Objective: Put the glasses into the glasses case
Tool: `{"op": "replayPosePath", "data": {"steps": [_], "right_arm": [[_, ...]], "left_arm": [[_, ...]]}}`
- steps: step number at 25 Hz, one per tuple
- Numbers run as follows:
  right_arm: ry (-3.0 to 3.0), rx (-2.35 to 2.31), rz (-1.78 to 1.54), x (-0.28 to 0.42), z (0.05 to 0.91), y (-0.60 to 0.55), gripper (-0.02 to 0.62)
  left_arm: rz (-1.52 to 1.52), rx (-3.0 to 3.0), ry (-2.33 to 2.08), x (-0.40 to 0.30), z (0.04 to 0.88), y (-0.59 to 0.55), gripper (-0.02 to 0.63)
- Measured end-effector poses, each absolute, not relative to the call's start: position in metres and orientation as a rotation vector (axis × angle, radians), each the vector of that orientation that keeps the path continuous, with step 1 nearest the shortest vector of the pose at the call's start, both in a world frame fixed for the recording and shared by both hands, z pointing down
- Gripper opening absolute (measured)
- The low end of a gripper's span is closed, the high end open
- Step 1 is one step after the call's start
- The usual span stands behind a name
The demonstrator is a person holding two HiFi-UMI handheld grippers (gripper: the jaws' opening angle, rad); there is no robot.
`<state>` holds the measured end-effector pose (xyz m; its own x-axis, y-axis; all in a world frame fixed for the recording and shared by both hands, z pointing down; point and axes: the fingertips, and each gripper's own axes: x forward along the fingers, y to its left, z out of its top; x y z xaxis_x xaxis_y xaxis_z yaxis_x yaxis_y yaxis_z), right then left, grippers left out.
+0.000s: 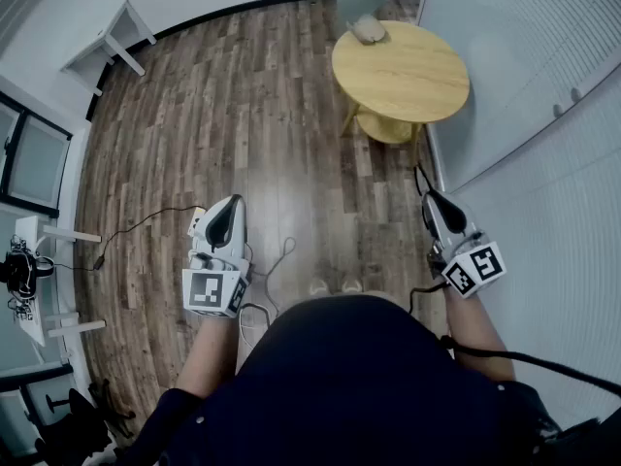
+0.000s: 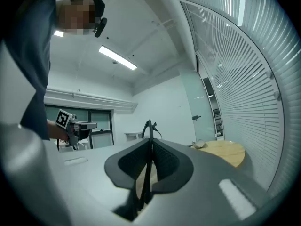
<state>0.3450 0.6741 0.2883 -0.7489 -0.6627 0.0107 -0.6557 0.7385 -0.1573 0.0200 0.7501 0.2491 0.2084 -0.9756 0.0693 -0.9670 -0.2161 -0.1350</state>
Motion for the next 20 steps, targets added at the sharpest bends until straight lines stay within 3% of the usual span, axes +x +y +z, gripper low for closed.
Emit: {"op": "replayPosePath", "data": {"steps": [20], "right_arm": [[2.840,-1.032,-0.300,0.351,0.282,0.620,0.029]], "left_arm": [[-0.209,-2.450,2.037,0.032,0.294,0.715,0.003]]}}
